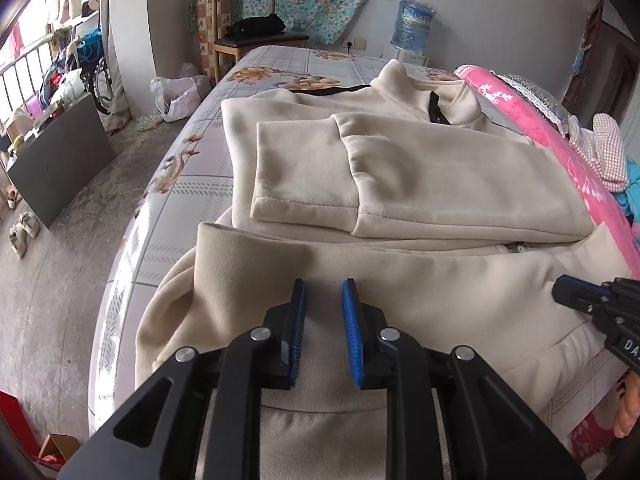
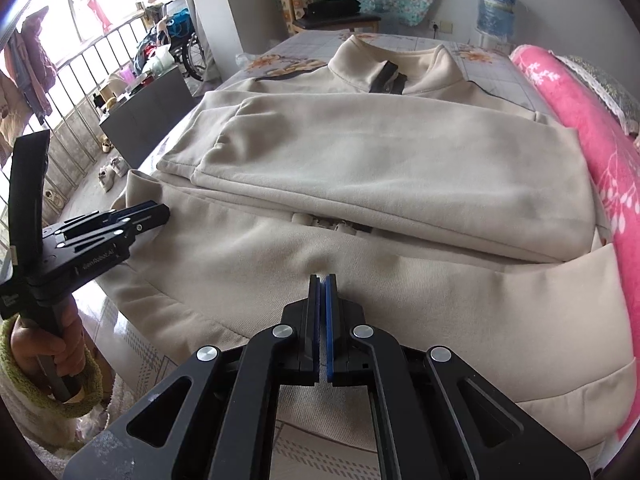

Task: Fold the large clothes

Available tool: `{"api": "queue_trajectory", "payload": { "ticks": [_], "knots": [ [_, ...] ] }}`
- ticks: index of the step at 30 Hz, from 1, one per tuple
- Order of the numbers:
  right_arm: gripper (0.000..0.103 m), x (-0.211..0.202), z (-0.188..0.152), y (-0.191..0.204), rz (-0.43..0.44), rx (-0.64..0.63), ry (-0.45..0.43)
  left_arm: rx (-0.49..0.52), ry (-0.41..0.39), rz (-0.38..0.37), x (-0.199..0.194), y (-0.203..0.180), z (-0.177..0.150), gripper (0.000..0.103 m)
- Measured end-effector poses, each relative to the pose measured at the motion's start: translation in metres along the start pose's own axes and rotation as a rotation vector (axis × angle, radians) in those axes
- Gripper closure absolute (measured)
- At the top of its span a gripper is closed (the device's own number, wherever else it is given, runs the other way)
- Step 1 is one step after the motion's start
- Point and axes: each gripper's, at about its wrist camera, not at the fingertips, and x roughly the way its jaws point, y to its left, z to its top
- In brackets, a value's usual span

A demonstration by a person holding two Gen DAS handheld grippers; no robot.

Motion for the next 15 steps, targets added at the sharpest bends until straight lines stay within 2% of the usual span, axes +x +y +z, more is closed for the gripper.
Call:
{"api": "queue_trajectory", "payload": {
  "ticks": [2,9,15],
  "knots": [
    [0.103,-0.003,0.001,-0.001,0.008,0.009,-0.004,0.026,-0.018,0.030,-0.002,-0.003,0.000,0.102],
    [0.103,-0.016,0.003,0.007,-0.027,-0.029,-0.061,0.056,-0.125,0.067,-0.029,-0.006,0.018,0.102],
    [0.103,0.013,0.002,0.002,-0.026,-0.021,-0.013,0.057,-0.073,0.095,0.003,-0.004,0.015,0.101]
  ]
}}
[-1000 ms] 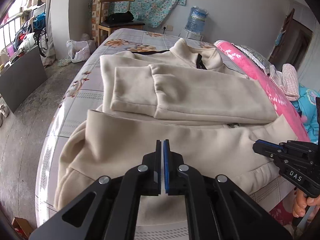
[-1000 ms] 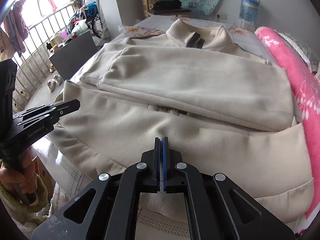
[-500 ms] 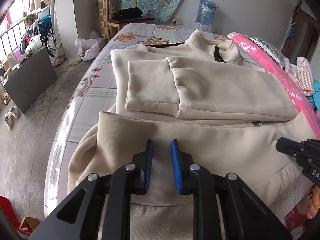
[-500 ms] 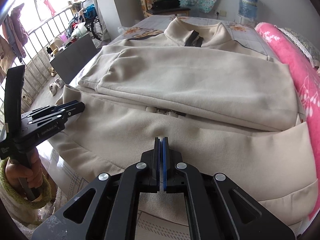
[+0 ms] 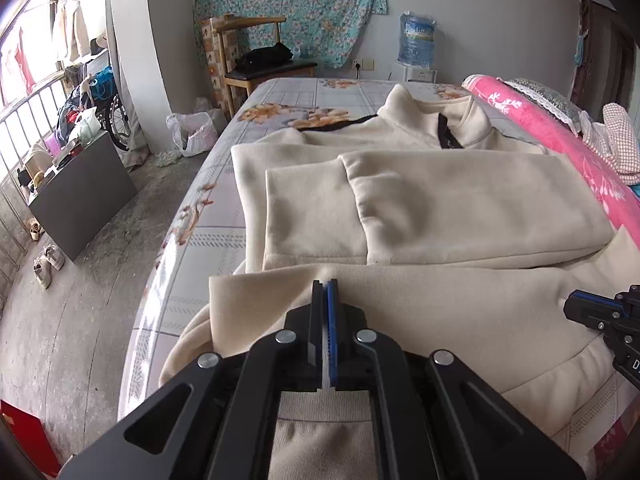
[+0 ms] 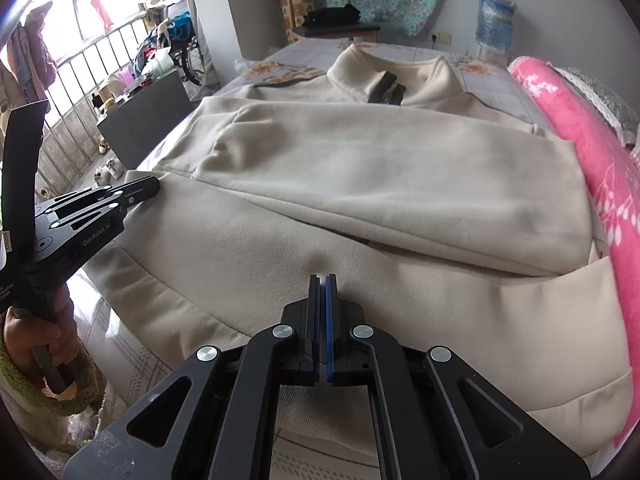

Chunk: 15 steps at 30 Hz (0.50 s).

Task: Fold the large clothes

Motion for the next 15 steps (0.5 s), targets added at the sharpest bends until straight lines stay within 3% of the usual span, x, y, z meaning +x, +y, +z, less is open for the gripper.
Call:
{"api": "queue_trajectory", "payload": {
  "ticks": [4,6,7,8,10,12,15],
  "knots": [
    [0.100,-0.007,-0.001,-0.015,0.040,0.035,0.019,0.045,-0.004,0.040,0.004,-0.007,-0.004,0.101],
    [0.084,-0.023,-0.001,-0.033,0.019,0.065,-0.015,0.041,-0.002,0.038,0.004,-0.006,-0.004,0.101],
    [0.071,-0.029,-0.001,-0.044,-0.008,0.077,-0.024,0.037,-0.001,0.035,0.004,-0.005,-0.004,0.101],
    [0.066,-0.033,-0.001,-0.053,-0.030,0.080,-0.025,0.034,0.001,0.032,0.004,-0.005,-0.003,0.101],
    [0.066,-0.034,-0.004,-0.068,-0.061,0.078,-0.004,0.036,0.001,0.033,0.004,-0.005,-0.003,0.101],
    [0.066,-0.028,-0.006,-0.076,-0.038,0.062,0.031,0.037,0.002,0.037,0.005,-0.005,-0.003,0.101],
    [0.074,-0.006,-0.010,-0.081,-0.078,0.056,0.080,0.040,0.004,0.043,0.006,-0.005,-0.003,0.100]
  ]
}}
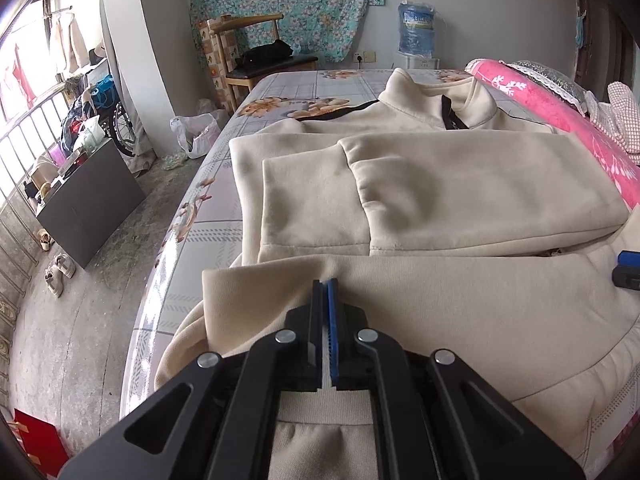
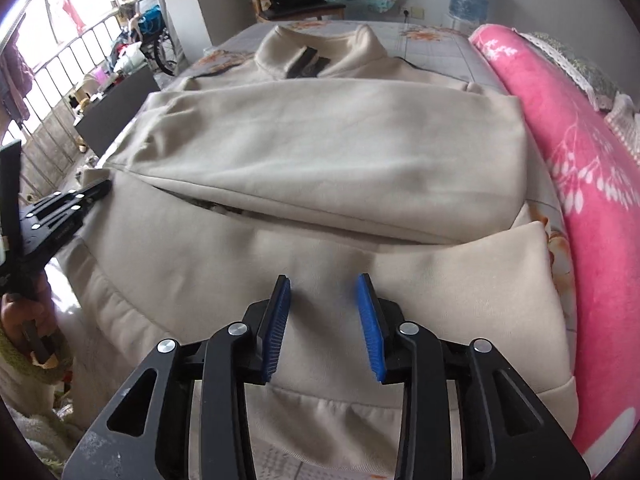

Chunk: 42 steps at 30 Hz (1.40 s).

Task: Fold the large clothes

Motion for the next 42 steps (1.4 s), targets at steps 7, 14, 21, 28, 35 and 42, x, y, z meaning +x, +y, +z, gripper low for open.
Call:
{"api": "queue_trajectory", "payload": {
  "ticks": [7,14,21,28,35,42],
  "knots": [
    [0.079,0.007,0.016,-0.004,-0.055,0.054,-0.067,-0.047,-0.074,-0.090,-0.034,0.007,0.004,0.098],
    [0.079,0.008,0.016,-0.005,-0.053,0.046,-0.078,0.037,-0.029,-0.481,-0.059,-0.065,-0.003,0.098],
    [0.085,-0.017,0.013,-0.006,0.033,0.049,-0.104,0.062,0.083,-0.398,-0.020,-0.098,-0.012,0.098],
    [0.085,-0.034,-0.020,0.031,0.173,-0.072,-0.069,-0.008,0.088,-0.444,-0.016,-0.087,-0.015,0.098],
    [0.084,-0.030,-0.022,0.048,0.144,-0.094,-0.075,-0.020,0.075,-0.469,-0.014,-0.082,-0.014,0.098],
    [0.084,-0.014,-0.029,0.059,0.099,-0.108,-0.028,-0.122,0.046,-0.336,-0.025,-0.025,-0.024,0.098]
  ]
}}
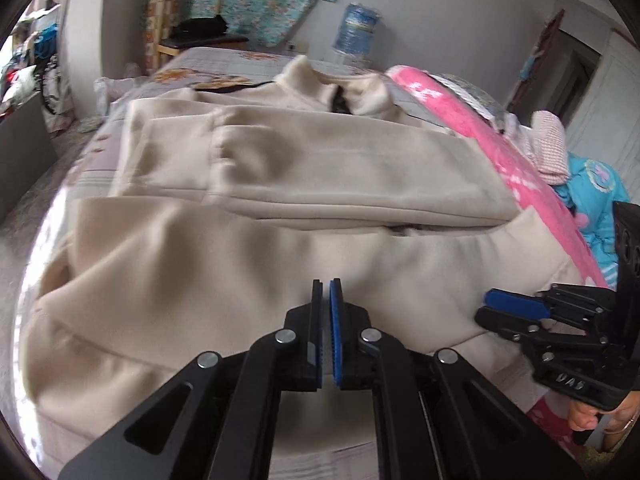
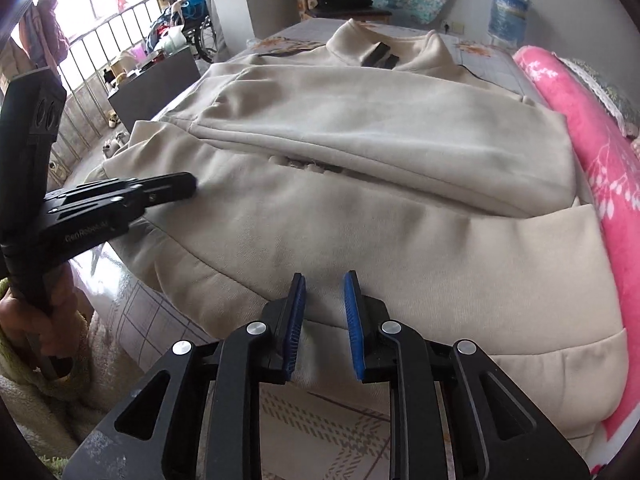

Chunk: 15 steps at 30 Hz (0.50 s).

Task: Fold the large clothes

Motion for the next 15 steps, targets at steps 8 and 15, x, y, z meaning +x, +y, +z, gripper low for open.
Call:
{"api": "queue_trajectory", "payload": {
  "ticks": [8,15],
  "knots": [
    [0.084,-0.001,-0.001,-0.004,0.018,0.020,0.006,-0.232,-0.046,0.127,-0.055,0.108,-0.013,0.100],
    [0.084,-0.001,0.000,-0.004,0.011,0.020,0.010,-0.176,-0.026,0.011,-0.038,0.095,0.005,0.099]
  ]
}}
